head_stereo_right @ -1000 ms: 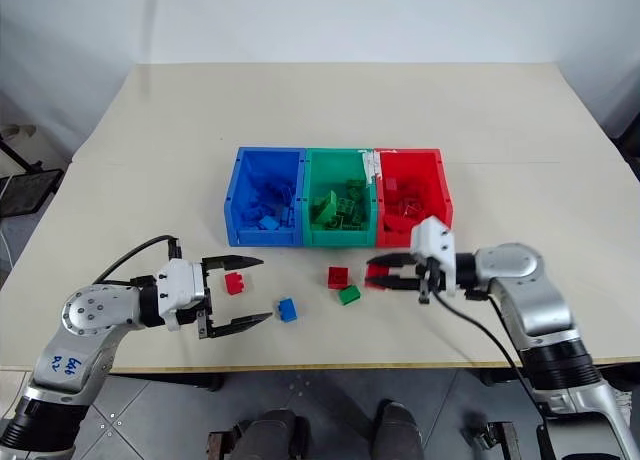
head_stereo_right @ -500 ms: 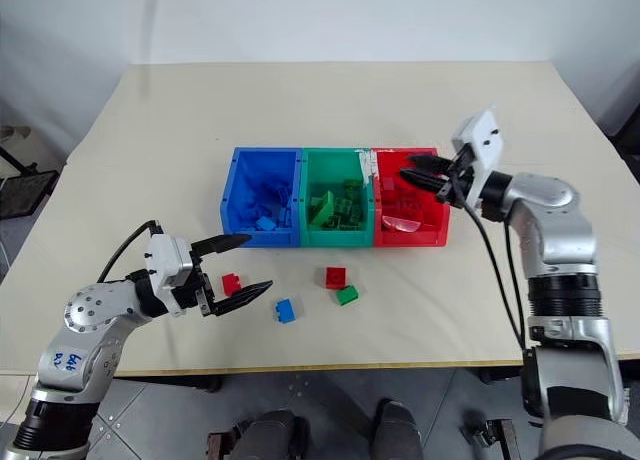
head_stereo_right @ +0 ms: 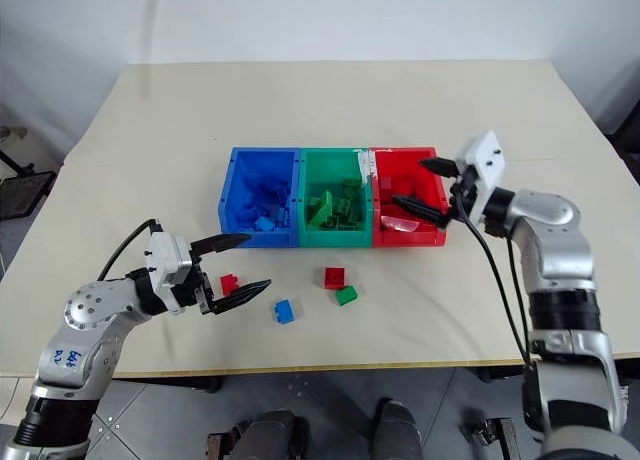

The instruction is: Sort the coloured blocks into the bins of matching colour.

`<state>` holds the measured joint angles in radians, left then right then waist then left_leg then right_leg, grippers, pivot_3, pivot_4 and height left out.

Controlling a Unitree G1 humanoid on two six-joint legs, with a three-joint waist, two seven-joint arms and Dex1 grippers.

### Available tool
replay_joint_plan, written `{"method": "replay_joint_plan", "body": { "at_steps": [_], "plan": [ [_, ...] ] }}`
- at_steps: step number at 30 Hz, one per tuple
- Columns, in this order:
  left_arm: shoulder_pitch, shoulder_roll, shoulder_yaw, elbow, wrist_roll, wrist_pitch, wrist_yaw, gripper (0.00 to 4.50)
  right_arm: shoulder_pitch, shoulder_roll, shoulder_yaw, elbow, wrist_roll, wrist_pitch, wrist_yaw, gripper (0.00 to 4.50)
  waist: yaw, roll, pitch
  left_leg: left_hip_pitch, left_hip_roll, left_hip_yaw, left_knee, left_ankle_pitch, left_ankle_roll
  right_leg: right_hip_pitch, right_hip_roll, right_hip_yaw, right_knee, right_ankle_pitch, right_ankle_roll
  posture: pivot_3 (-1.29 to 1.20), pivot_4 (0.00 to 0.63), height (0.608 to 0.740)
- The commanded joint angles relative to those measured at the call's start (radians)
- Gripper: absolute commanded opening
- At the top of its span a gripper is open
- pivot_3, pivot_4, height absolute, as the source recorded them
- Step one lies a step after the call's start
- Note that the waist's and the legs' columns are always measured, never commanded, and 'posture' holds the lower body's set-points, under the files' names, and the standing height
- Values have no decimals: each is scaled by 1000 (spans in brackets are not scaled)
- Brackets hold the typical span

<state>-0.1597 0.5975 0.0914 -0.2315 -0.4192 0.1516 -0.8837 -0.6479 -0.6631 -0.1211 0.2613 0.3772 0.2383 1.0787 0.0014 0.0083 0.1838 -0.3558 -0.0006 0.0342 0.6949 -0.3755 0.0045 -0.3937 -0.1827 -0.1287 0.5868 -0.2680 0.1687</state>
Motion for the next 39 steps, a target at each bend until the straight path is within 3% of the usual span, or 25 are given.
{"method": "replay_joint_plan", "body": {
  "at_steps": [1, 7, 11, 18, 24, 35, 39],
  "plan": [
    [-22, 23, -17, 4, 5, -20, -49, 4500, 111, -64, -75, -186, 102, 17, 85, 4468, 0, 0, 0, 0, 0, 0, 0, 0, 0, 0, 0, 0, 0, 0, 0, 0, 150, 740],
    [-47, 79, -70, 54, 41, -97, -179, 4500, 505, -214, -177, -368, 95, -42, 207, 4468, 17, 0, 0, 1, 0, 1, -1, -1, 0, 1, 0, -1, -1, 0, 0, 0, 150, 740],
    [-41, 97, -90, 58, 49, -128, -228, 4500, 578, -243, -154, -380, 64, -85, 215, 4468, 11, 0, 0, 2, 0, 6, 2, -1, 1, 1, 0, 3, -2, 0, 0, 0, 150, 740],
    [14, 111, -41, 73, 53, -144, -215, 4500, 466, -160, 75, -468, 18, -12, 165, 4468, 1, 0, 0, 3, 1, 5, 2, -2, 1, 1, 0, 3, -1, 0, 0, 0, 150, 740],
    [135, 155, 48, 28, 39, -143, -192, 4500, 340, -60, 267, -392, -85, 40, 105, 4468, 1, 0, 0, 2, 1, 2, 2, -2, 0, 1, 0, 1, -1, 0, 0, 0, 150, 740],
    [265, 165, 126, -95, 22, -92, -138, 4500, 205, 123, 397, -227, -156, -7, 90, 4468, -4, 0, 0, 2, 3, 2, 2, -3, -1, 0, 1, 0, 1, 0, 0, 0, 150, 740],
    [262, 163, 123, -108, 21, -83, -129, 4500, 212, 121, 400, -227, -164, -2, 95, 3588, -1, 0, 0, 2, 2, 2, 2, -3, -1, 1, 0, 0, 1, 0, 0, 0, 150, 740]
  ]
}}
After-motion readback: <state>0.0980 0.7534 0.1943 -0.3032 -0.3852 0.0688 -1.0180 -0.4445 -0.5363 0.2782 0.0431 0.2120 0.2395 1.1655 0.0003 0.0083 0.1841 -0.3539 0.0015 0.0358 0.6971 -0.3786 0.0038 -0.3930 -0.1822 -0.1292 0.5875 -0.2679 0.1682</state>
